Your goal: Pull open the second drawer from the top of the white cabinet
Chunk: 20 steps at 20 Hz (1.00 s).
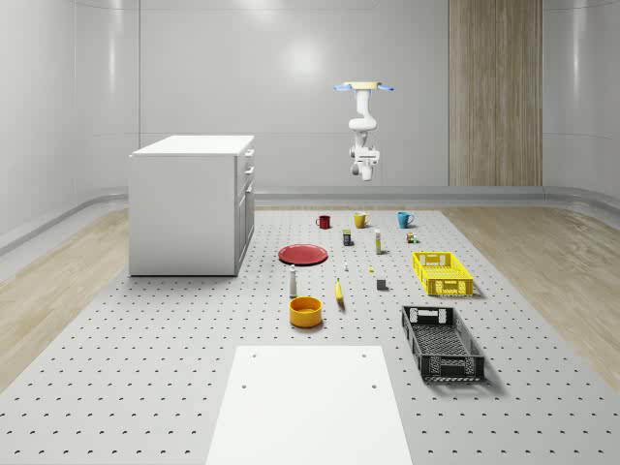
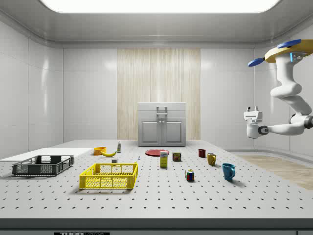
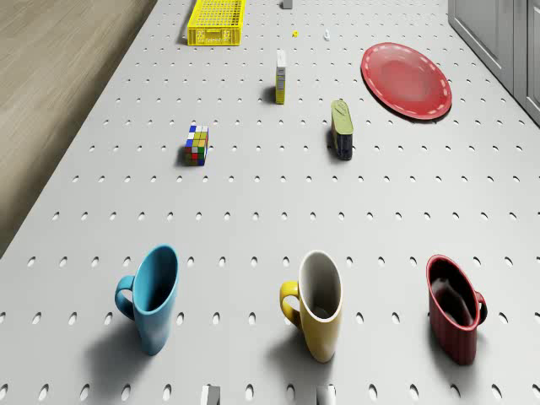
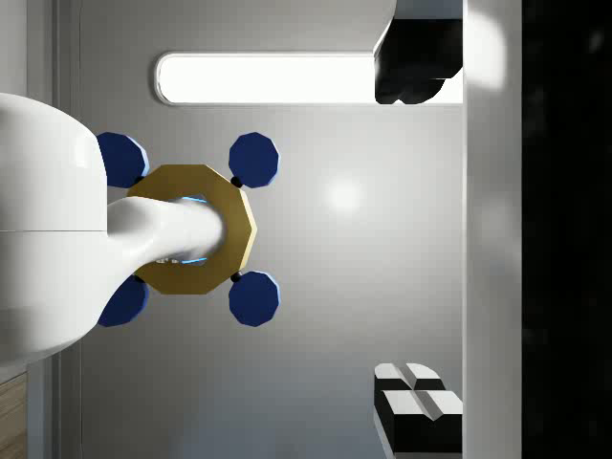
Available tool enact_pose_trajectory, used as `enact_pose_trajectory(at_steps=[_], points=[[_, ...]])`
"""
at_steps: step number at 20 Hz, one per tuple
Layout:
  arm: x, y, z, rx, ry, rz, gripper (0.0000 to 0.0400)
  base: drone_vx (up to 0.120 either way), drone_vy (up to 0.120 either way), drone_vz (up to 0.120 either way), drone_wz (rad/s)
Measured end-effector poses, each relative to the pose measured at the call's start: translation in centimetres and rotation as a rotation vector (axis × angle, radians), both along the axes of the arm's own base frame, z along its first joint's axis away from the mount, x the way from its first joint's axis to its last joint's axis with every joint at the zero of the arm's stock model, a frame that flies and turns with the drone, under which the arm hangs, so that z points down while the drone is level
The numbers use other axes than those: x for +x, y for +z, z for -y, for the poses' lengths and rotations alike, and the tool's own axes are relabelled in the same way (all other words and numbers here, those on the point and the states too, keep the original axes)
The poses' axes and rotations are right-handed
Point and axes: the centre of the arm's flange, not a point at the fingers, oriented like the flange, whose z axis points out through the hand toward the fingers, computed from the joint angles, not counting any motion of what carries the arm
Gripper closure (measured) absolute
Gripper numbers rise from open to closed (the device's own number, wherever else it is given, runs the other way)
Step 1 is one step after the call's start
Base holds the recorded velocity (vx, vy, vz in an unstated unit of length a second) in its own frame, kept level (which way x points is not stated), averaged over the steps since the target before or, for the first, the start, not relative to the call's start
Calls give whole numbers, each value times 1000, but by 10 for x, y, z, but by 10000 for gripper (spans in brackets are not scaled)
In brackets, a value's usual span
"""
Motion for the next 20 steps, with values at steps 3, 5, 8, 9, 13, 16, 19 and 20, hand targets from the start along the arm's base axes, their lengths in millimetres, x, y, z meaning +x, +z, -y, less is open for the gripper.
enact_pose_trajectory(at_steps=[3, 5, 8, 9, 13, 16, 19, 20], points=[[-3, 23, 0, 0, 0, 2, 63, 0, 0, 0, 0], [-4, 37, 0, 0, 0, 4, 78, 0, 0, 0, 0], [-3, 56, 0, 0, 0, 6, 89, 0, 0, 0, 0], [-3, 61, 0, 0, 0, 7, 92, 0, 0, 0, 0], [-1, 78, 0, 0, 0, 10, 97, 90, -120, 0, 0], [-1, 85, 0, 0, 0, 13, 99, 120, -120, 0, 0], [0, 89, 0, 0, 0, 15, 99, 120, -120, 0, 0], [0, 90, 0, 0, 0, 16, 99, 120, -120, 0, 0]])
